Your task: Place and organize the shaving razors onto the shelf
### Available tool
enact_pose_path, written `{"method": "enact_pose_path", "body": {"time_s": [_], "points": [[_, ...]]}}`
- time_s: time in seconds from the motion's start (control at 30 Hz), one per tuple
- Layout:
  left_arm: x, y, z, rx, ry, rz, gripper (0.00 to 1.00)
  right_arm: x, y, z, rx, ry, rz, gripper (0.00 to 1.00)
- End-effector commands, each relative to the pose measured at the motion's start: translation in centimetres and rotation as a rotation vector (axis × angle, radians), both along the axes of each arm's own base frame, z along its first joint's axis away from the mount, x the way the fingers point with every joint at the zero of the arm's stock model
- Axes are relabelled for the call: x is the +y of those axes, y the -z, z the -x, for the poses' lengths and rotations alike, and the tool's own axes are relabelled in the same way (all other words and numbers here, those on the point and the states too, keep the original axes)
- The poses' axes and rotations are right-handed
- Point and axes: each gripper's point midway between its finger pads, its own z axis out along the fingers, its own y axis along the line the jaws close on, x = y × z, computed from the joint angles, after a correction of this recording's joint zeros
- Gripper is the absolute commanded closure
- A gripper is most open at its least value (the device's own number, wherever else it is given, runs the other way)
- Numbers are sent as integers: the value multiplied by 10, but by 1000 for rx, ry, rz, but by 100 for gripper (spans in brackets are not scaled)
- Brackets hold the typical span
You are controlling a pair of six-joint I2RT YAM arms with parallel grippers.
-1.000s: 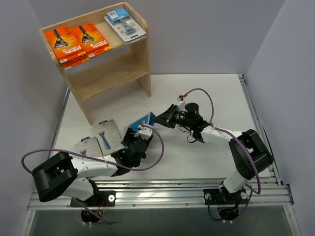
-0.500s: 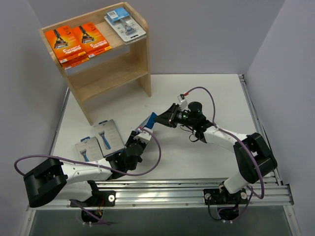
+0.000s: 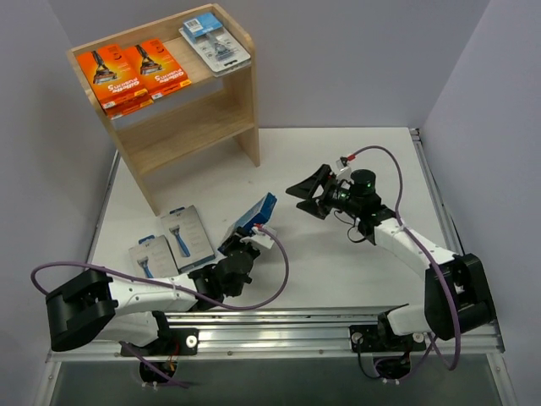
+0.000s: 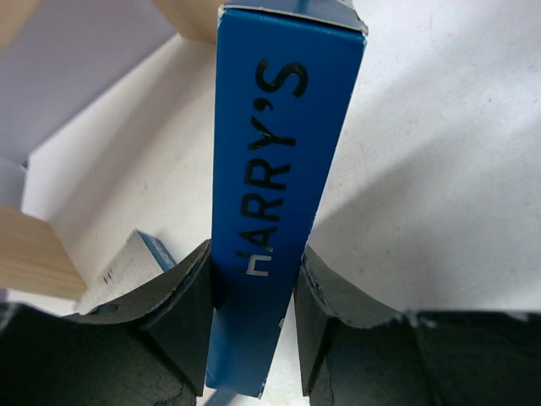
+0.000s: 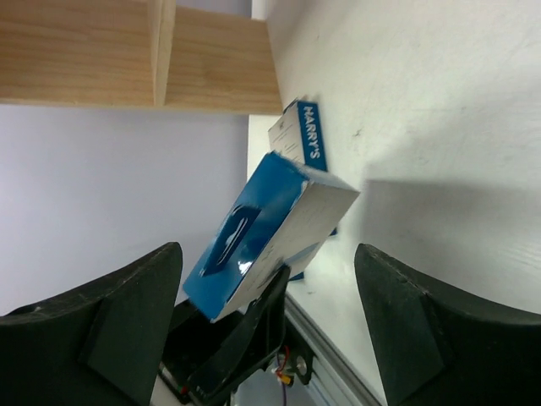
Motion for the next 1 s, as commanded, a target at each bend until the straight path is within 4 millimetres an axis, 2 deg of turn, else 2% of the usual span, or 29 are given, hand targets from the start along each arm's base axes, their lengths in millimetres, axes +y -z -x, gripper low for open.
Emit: {"method": "enact_pose_path", "body": {"time_s": [0.0, 0.03, 0.07, 0.1, 0.17, 0.2, 0.27, 0.3, 0.43, 0.5, 0.57, 0.63, 0.67, 0.7, 0.77, 0.83, 0.97], "points": [[-28, -63, -8, -135, 17, 27, 98, -22, -21, -2, -48, 11, 72, 21], [-31, -68, -8, -148, 14, 0, 98, -26, -16, 1, -32, -4, 102, 20], [-36, -69, -9, -158, 20, -43, 98, -27, -24, 1, -47, -10, 105, 18], [-43, -85, -8, -195, 30, -83, 98, -30, -26, 1, -50, -14, 109, 17], [-51, -91, -8, -225, 31, -168, 98, -37, -32, 2, -52, -15, 108, 16], [-54, -105, -8, -273, 37, -230, 98, -41, -34, 2, -52, -11, 109, 15], [-62, -108, -4, -321, 56, -315, 98, -50, -35, 5, -42, -15, 119, 14], [-62, -121, -3, -371, 44, -357, 98, -52, -39, 5, -49, -22, 123, 14], [-68, -126, 0, -441, 50, -493, 98, -63, -46, 14, -41, -39, 131, 14], [-69, -133, 2, -480, 44, -534, 98, -72, -59, 16, -64, -21, 115, 13], [-68, -135, 5, -516, 30, -576, 98, -78, -68, 18, -84, -1, 107, 12], [-71, -132, 6, -539, 24, -616, 98, -77, -70, 22, -83, -16, 94, 12], [-70, -137, 9, -564, 3, -584, 98, -77, -69, 24, -81, -23, 92, 12], [-70, -139, 11, -590, -4, -638, 98, -76, -69, 26, -80, -34, 86, 12], [-77, -131, 13, -616, -5, -686, 98, -75, -65, 29, -73, -43, 80, 14], [-83, -120, 14, -622, 9, -759, 98, -73, -71, 32, -99, -50, 67, 15], [-82, -118, 17, -609, 12, -721, 98, -73, -76, 36, -111, -50, 65, 18]]}}
